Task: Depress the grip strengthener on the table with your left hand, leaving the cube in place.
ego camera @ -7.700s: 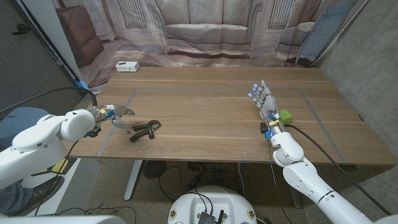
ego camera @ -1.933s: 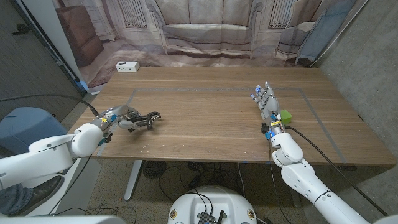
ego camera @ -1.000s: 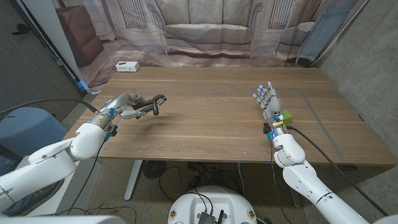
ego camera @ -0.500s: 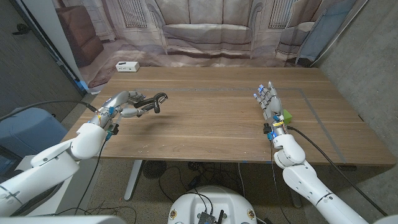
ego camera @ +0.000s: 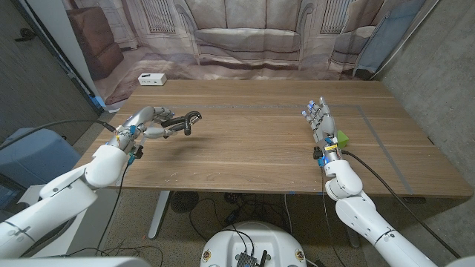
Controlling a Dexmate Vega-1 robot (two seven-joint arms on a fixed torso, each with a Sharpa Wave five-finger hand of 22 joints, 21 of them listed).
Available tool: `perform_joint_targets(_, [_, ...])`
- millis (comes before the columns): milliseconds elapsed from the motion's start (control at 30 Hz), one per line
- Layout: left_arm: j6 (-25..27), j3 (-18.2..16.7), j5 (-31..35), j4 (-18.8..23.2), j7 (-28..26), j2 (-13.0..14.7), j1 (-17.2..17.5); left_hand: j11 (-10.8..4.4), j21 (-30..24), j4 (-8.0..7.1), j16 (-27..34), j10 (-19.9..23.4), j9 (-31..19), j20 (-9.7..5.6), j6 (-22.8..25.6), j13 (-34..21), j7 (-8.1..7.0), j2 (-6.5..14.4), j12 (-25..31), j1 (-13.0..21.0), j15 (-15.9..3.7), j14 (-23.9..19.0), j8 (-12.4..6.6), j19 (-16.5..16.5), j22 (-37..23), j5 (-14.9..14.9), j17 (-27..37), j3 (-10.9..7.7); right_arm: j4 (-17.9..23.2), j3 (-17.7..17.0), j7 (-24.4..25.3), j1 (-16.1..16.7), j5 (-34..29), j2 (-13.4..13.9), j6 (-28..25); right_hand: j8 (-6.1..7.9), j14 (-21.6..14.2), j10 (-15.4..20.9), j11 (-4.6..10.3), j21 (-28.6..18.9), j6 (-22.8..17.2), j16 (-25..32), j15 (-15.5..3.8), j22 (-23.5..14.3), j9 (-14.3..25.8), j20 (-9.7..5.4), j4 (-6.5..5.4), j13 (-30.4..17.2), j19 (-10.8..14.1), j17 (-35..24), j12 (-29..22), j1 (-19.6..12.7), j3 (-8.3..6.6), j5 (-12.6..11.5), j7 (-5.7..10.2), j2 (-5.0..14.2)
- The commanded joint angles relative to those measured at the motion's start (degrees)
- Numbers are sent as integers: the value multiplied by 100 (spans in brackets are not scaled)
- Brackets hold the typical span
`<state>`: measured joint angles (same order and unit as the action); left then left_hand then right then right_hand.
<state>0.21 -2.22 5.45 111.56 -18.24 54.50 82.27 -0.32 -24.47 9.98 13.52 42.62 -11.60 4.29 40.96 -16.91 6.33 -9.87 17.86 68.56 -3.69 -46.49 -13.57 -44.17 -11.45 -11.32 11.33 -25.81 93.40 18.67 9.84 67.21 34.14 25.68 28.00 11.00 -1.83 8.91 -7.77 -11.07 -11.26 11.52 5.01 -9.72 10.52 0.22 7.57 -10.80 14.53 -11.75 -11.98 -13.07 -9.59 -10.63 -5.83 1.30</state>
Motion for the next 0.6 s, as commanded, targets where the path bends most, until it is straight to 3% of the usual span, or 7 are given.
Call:
perform_joint_targets(33, [-250, 44, -234, -210, 131, -211, -191, -36, -122, 102, 69, 159, -25, -504, 141, -48, -22, 1565, 64, 1817, -252, -347, -55, -614, -38, -37, 23, -198, -49, 28, 53, -63, -29, -65, 2, -9, -48, 36, -4, -6, -35, 9, 25, -16, 13, 36, -13, -8, 21, -17, 10, -49, 20, 1, 15, -17])
perform_joint_targets(300, [-241, 74, -367, -271, 202, -230, -256, -14, -348, 68, 166, 359, -33, -588, 380, -93, -38, 1568, 108, 2092, -329, -629, -104, -801, -75, -52, 89, -244, -81, 40, 46, -107, -34, -67, -24, -10, -49, 35, 1, -6, -33, 10, 22, -16, 13, 38, -15, -8, 21, -18, 11, -46, 24, 1, 15, -18])
perform_joint_targets(600, [-238, 157, -420, -318, 220, -220, -318, -26, -415, -51, 176, 372, -37, -569, 405, -120, -29, 1594, 93, 2010, -286, -612, -87, -742, -86, -32, 150, -172, -98, 40, 20, -124, -5, -36, -74, -10, -46, 29, 2, -6, -32, 9, 22, -16, 13, 39, -16, -9, 20, -19, 15, -45, 26, 1, 14, -16])
